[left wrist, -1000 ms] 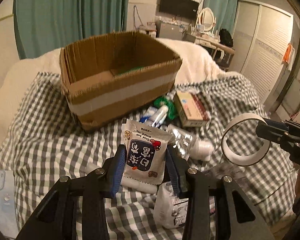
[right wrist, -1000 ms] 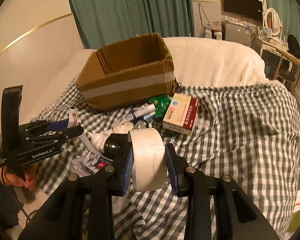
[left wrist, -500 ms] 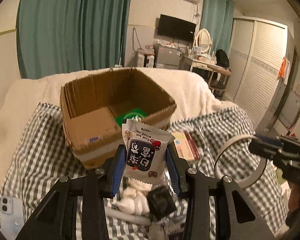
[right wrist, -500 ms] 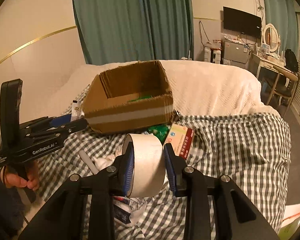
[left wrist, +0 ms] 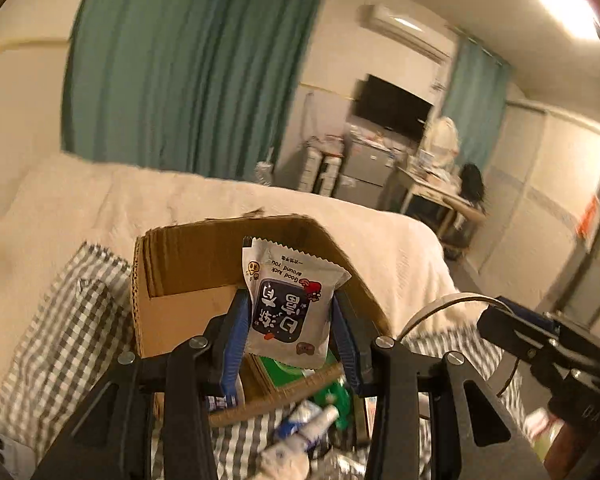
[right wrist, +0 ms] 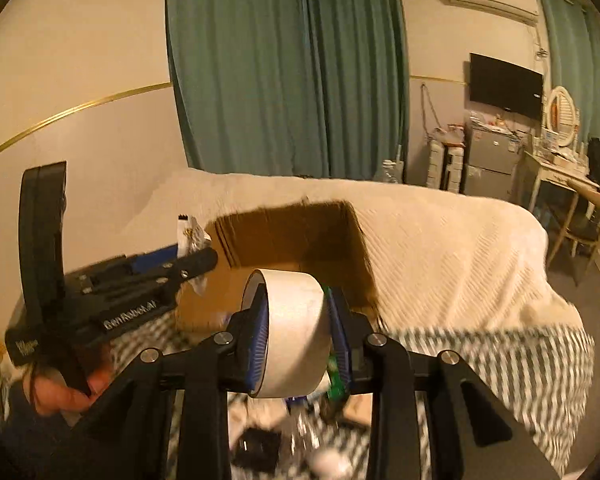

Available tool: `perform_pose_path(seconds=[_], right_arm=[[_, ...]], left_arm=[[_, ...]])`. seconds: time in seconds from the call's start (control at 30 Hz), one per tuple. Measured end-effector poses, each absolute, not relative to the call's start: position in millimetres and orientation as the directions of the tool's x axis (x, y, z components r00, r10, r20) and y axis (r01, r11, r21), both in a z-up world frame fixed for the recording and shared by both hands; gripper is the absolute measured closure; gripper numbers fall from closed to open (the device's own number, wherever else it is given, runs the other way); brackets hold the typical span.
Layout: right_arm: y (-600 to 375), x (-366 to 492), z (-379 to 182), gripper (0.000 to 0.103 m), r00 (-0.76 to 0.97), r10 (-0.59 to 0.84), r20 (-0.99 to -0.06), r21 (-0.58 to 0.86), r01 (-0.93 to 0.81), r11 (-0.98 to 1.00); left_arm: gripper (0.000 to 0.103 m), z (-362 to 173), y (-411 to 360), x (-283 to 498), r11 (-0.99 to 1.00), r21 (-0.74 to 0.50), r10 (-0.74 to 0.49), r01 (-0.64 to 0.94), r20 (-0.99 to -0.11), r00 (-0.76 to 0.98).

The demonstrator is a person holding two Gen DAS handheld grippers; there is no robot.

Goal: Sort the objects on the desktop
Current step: 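Carry the packet and tape roll over the cardboard box and open both tools, then move both tools back over the pile of items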

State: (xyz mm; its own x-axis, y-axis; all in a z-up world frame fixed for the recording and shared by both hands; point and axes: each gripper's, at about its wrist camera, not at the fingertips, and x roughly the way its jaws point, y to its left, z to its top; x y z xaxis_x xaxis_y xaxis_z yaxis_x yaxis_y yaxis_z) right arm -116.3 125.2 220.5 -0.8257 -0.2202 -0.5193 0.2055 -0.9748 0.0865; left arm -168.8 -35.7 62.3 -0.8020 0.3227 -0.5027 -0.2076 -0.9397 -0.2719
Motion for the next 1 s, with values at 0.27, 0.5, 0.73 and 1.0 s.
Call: perform_pose_path(seconds=[0.27, 0.5, 0.73, 1.0], right_arm=[[113, -210, 170, 0.075, -0.777, -0.192, -0.6, 0.123, 0.147, -0.981], [119, -230, 143, 0.057, -0.76, -0.176, -0.626, 0.151, 0.103, -0.983], [131, -190, 167, 0.045, -0.804, -0.174, -0.569, 0.16, 0.099, -0.982], [169, -111, 169, 0.044, -0.796, -0.116, -0.594, 0.119, 0.056, -0.991]], left_arm=[[0.062, -11, -48, -223, -0.965, -0.217, 0.254, -0.148, -0.627, -0.736], [0.016, -31, -42, -226, -0.967, -0.205, 0.253, -0.155, -0.667, -0.7], [0.013, -32, -41, -190, -0.976, -0.163, 0.216, -0.143, -0.662, -0.718], [0.006, -35, -29, -131, -0.964, -0.195, 0.267, -0.182, -0.672, -0.691]])
